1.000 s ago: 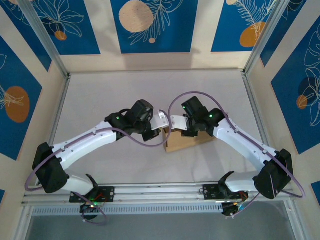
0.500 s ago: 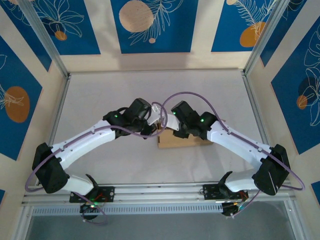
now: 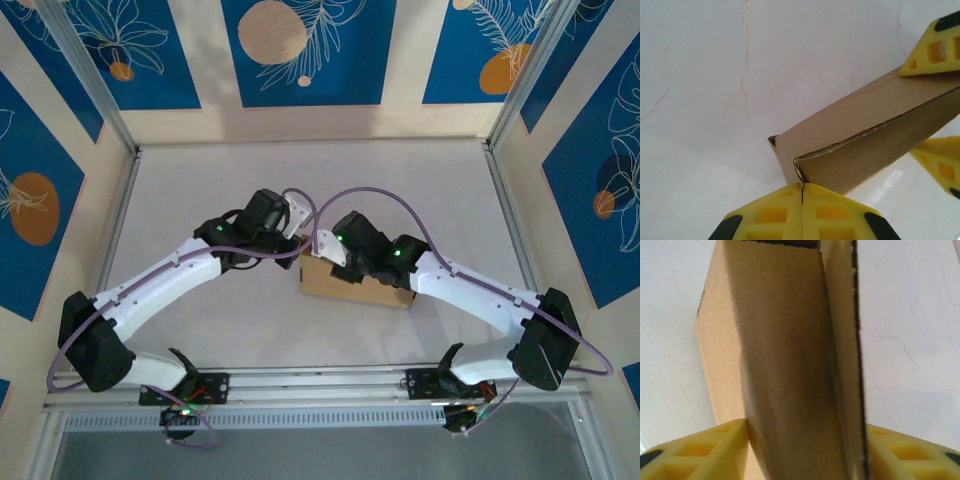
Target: Fold the paper box
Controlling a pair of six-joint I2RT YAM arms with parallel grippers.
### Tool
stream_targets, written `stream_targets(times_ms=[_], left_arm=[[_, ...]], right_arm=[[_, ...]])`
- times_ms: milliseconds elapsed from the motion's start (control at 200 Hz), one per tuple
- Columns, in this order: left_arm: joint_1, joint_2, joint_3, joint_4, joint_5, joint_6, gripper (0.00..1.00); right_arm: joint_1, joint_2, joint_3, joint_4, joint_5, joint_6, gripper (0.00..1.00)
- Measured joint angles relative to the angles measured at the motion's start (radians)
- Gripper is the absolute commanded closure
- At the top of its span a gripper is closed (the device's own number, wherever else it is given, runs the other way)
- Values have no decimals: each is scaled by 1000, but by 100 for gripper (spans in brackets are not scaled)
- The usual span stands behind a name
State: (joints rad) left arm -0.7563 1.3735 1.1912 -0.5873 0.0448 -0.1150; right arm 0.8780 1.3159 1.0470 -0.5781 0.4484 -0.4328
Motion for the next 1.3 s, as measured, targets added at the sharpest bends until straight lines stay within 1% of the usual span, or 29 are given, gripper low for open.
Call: stream_targets(times_ms=[145,315,440,615,920,1035,1095,1211,1301], left_arm=[[0,-26,-29,41,23,14,100],[-1,-66,-72,63,31,55,100],[-2,-70,-76,64,33,80,100],[-8,-69,-76,72,33,109,100],[-14,-67,-70,77,31,145,100],[-13,-63,-63,74,20,151,100],[-13,-61,-60,72,13,152,100],[-13,-61,-51,70,3,153,100],[-13,-54,-35,56,3,151,100]], right_arm=[[17,-12,-32,2,-11,-13,26],[16,-20,-34,-27,-41,-60,19],[-8,-22,-17,-79,-77,-83,13],[-39,-22,12,-180,-116,-107,8],[-70,-58,18,-320,-111,-125,3],[-88,-79,12,-361,-93,-126,2],[-96,-92,3,-369,-81,-128,4],[-112,-109,-7,-384,-73,-132,13],[-117,-117,-13,-384,-74,-137,21]])
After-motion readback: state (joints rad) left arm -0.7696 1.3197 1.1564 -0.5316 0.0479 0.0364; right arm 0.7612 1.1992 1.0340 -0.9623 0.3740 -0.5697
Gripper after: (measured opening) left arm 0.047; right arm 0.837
